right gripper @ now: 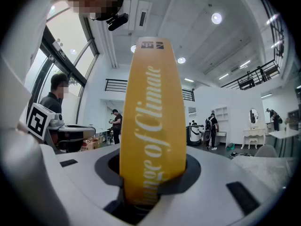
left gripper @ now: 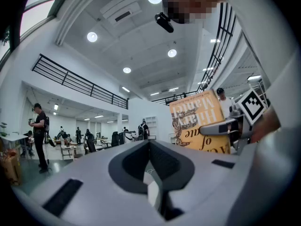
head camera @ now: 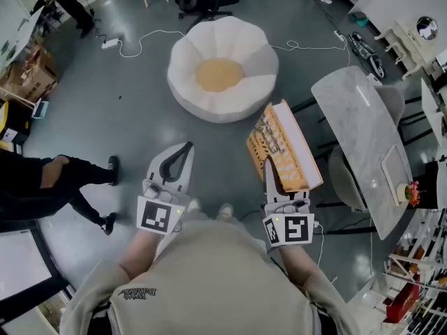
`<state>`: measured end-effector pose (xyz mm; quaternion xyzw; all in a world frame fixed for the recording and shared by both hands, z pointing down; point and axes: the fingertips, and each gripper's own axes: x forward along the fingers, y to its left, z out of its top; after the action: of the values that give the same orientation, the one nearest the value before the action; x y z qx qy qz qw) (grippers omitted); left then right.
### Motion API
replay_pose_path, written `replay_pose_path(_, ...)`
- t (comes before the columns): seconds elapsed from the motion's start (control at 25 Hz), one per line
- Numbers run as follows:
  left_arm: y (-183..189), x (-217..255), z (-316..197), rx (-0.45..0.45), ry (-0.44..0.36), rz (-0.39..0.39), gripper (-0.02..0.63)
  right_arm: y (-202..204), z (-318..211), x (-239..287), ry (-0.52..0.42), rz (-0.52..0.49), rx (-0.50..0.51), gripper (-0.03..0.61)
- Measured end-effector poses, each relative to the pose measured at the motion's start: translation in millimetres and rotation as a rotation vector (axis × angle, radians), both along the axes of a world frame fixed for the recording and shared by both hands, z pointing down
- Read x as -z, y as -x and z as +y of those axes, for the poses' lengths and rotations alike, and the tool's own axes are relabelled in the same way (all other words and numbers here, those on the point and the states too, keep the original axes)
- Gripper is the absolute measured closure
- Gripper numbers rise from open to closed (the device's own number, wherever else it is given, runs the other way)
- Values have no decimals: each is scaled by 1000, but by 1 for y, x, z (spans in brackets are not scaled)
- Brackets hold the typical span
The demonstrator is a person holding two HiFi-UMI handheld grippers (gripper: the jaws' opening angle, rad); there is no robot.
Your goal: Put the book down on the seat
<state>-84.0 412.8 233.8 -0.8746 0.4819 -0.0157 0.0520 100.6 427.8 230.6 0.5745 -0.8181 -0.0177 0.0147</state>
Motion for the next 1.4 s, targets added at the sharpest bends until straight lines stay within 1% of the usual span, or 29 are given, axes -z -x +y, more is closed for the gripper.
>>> replay_pose_path(0.32, -1, -1, -7, 0, 4, 3, 604, 2, -5, -1, 3, 8, 12, 428)
replay_pose_path(0.48, -4, -4, -8, -2, 7, 1, 604, -1, -6, -2, 2, -27, 18, 428)
replay_pose_path(0.68, -7, -6, -7, -10, 17, -1, 604, -4, -7, -1, 0, -33, 17, 428)
replay_pose_path(0.92, -21, -10, -6, -5, 34, 7, 604, -21, -5, -7, 12, -29, 15, 428)
replay_pose_path(1.08, -33, -14, -4, 0, 42, -5, 604, -35, -3, -12, 18, -33, 16, 428)
replay_pose_path(1.4, -57, -15, -5, 28, 35, -13, 604, -64, -4, -13, -1, -40, 27, 428)
